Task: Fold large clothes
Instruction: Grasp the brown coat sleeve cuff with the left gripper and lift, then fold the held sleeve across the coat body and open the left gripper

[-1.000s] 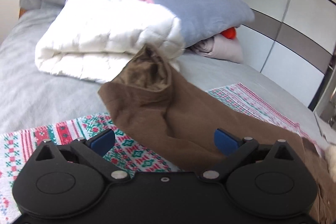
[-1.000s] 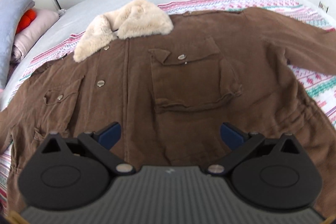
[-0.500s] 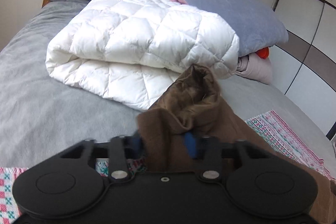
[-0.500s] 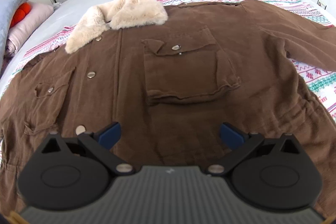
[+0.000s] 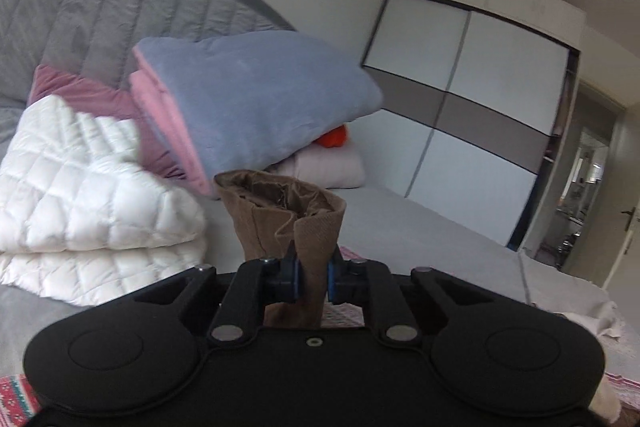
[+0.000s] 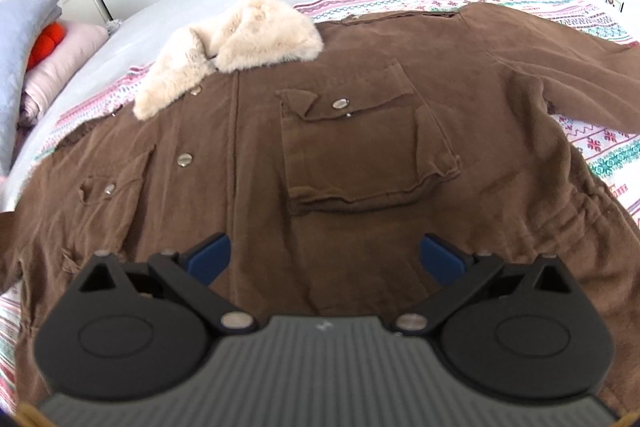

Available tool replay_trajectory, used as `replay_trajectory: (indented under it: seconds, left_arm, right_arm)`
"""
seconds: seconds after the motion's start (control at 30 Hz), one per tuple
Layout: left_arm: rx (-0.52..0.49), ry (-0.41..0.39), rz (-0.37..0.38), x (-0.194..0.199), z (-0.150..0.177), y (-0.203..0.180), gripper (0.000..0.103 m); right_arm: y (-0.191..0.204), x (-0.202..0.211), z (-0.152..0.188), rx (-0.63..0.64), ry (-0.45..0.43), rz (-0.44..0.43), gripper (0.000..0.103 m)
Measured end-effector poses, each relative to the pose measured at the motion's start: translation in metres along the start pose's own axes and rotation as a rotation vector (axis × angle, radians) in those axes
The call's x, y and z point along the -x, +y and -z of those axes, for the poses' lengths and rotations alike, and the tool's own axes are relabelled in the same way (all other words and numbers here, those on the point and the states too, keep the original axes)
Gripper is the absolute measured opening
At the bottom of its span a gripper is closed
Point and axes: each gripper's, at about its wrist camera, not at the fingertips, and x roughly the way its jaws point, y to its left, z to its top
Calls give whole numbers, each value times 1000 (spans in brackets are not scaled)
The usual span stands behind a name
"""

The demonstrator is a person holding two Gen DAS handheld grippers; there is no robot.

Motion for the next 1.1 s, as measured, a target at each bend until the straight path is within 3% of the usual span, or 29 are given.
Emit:
replay_trajectory:
  seconds: [0.37,0.6,0.73,0.97,1.03,1.1]
  left_arm:
    - [-142,88,362,29,10,-188,12]
    - [-225,272,583,35,65,-271,12]
    - [-269,420,693,30,108,-293,12]
    - [-241,652,784,4,173,-284,14]
    - [-312,648,788,13,181,-286,18]
    - [-394,582,779,40,180,-287,18]
  right_arm:
    - [-25,9,-9,-67,-30,-24,103]
    - [-46,14,-15,-119,-52,-28,103]
    - [-58,15,-17,-156,-56,-25,103]
    - [-77,16,-19,-199,-64,-25,103]
    - [-81,15,-19,-208,-59,-22,103]
    - [-83,12,-19,-210,-51,-20,103]
